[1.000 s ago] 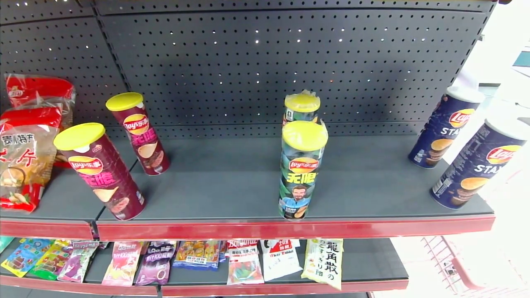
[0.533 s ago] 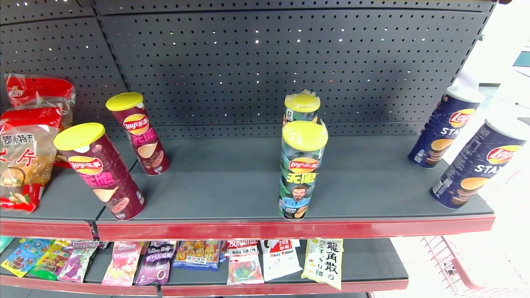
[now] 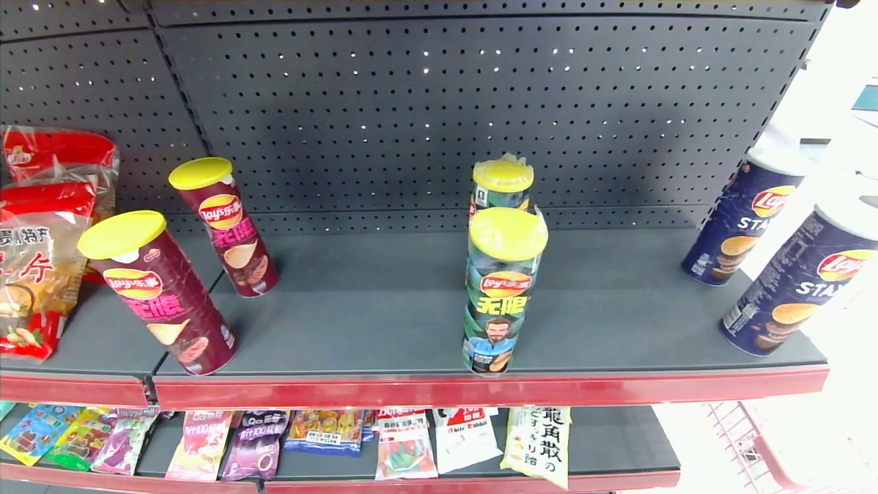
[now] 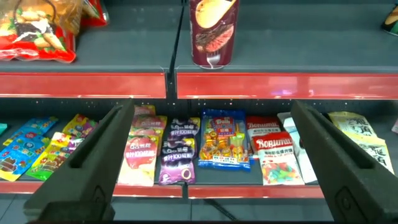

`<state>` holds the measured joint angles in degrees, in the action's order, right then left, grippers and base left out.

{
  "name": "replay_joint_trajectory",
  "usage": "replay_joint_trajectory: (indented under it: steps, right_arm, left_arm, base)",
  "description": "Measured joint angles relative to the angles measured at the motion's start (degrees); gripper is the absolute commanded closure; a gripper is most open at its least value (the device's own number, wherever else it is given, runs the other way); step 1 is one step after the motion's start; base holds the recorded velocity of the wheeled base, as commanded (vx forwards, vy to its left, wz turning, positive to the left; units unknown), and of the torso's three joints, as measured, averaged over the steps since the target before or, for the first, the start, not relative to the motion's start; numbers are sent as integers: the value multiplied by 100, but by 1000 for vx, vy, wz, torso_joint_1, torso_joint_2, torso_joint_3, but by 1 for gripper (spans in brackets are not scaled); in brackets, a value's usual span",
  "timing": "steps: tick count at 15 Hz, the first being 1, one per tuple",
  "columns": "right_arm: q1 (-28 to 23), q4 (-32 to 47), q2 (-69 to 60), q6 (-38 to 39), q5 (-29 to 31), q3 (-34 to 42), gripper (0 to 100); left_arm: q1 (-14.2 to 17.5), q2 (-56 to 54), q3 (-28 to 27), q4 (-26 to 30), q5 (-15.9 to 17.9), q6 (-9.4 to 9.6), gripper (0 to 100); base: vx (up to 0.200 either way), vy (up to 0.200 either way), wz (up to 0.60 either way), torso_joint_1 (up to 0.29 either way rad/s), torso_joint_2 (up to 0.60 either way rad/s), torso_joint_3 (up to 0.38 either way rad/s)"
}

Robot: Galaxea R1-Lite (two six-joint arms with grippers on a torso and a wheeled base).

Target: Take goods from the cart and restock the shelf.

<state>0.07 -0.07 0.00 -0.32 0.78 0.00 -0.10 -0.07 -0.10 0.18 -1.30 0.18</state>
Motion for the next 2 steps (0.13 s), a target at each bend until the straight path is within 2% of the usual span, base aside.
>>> replay_joint_trajectory:
  steps: [2]
  right_arm:
    - [0,2,0,0,0,0,0]
  left_arm:
    - [2,0,0,-2,0,0,0]
  base:
    - [0,0,0,0,0,0]
